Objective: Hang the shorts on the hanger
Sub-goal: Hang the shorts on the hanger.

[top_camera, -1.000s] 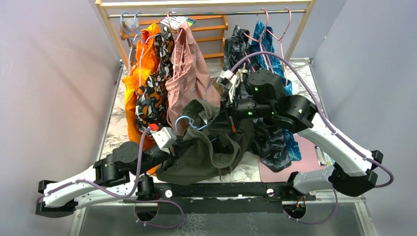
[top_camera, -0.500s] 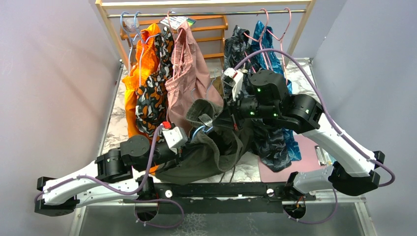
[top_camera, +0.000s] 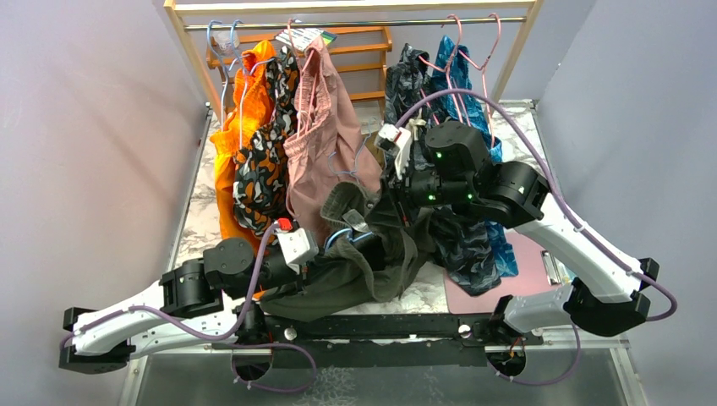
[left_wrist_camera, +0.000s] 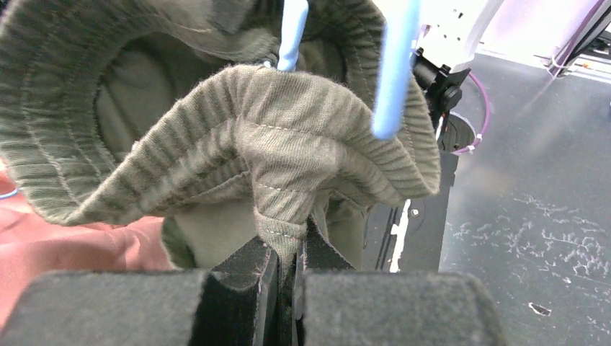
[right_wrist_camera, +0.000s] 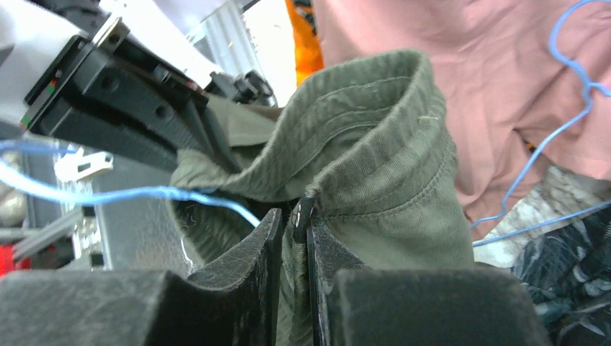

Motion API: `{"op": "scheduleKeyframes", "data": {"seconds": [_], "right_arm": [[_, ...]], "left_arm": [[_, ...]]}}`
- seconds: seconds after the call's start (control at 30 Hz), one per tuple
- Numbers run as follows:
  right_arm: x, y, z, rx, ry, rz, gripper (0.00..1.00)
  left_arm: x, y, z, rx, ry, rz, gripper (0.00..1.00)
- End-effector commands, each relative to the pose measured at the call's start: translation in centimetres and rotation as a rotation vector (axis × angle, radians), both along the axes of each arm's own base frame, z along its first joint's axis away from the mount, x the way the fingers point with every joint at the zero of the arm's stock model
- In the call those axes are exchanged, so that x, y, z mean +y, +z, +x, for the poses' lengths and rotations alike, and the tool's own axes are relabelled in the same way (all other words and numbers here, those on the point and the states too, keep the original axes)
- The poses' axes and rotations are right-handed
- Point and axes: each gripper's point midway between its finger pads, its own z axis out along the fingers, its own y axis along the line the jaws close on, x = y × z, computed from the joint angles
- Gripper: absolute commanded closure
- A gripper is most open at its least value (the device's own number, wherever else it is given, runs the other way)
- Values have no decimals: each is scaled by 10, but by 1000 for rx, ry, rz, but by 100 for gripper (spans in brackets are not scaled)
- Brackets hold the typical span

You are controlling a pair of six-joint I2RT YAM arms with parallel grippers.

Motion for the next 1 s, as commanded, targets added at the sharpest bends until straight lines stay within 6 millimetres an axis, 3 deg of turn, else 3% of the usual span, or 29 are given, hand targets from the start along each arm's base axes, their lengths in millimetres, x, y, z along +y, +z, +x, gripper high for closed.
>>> {"op": "scheduleKeyframes", "data": {"seconds": [0.0, 0.13, 0.3, 0.43, 0.6, 0.67, 0.87, 0.97], "right_arm": [[3, 18, -34, 9, 185, 107, 78], [5, 15, -37, 41, 189, 114, 78], [2, -11, -10, 17, 64, -27, 67], [1, -19, -7, -40, 32, -109, 56], [-10, -35, 23, -134, -151, -252, 55], [-15, -33, 33, -171, -213, -261, 59], [-17, -26, 43, -237, -236, -272, 98], [-20, -22, 50, -295, -279, -296, 99]], "left_arm": [[3, 24, 2, -51, 16, -142, 100], [0, 24, 6, -71, 36, -209, 100], [-8, 18, 13, -70, 64, -262, 100], [-11, 11, 21, -66, 105, -296, 100], [-16, 2, 30, -56, 152, -341, 100], [-17, -3, 32, -52, 167, -355, 100], [-17, -7, 38, -51, 200, -389, 100], [-15, -5, 41, -54, 219, -398, 100]]}}
